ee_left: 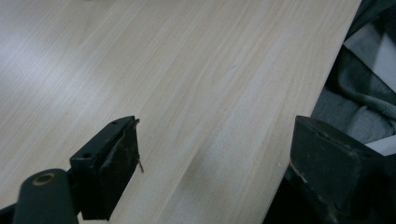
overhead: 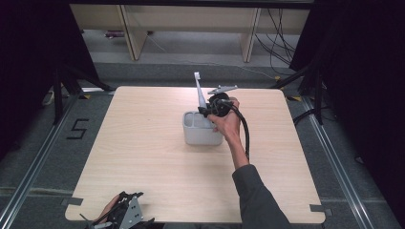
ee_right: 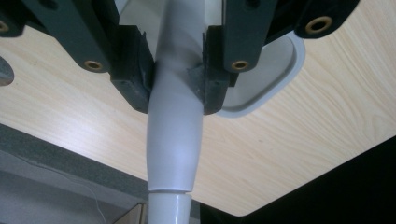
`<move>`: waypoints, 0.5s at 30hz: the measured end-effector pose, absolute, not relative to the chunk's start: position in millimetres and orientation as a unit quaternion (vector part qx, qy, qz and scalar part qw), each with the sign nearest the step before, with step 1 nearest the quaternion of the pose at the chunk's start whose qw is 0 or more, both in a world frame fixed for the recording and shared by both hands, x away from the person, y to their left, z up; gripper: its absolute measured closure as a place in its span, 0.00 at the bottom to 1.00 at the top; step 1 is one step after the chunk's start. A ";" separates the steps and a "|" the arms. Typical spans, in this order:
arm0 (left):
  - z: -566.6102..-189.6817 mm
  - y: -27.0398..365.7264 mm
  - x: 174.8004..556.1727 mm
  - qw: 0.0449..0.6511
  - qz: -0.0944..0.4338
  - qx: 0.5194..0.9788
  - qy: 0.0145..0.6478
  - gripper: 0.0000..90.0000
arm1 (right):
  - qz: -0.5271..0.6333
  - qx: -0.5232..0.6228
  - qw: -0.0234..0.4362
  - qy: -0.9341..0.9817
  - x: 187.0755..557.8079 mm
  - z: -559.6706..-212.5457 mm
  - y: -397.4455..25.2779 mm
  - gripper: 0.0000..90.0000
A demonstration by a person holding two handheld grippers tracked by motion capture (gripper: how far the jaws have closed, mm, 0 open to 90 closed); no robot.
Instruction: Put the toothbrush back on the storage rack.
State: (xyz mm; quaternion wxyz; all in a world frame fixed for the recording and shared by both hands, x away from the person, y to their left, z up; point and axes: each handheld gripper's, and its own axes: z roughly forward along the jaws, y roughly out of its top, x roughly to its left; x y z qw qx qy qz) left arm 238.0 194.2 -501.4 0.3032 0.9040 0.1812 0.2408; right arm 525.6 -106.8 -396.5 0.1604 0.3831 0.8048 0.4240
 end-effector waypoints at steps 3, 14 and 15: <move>-503.1 193.6 238.1 0.306 0.252 0.899 0.184 0.17 | 0.412 0.393 0.150 0.808 524.4 -400.6 -104.5 0.74; -502.2 194.2 237.9 0.309 0.242 0.902 0.181 0.17 | 0.384 0.388 0.149 0.825 525.4 -416.0 -99.0 0.74; -502.0 194.4 238.0 0.308 0.242 0.902 0.180 0.17 | 0.386 0.384 0.151 0.825 525.2 -417.0 -97.8 0.74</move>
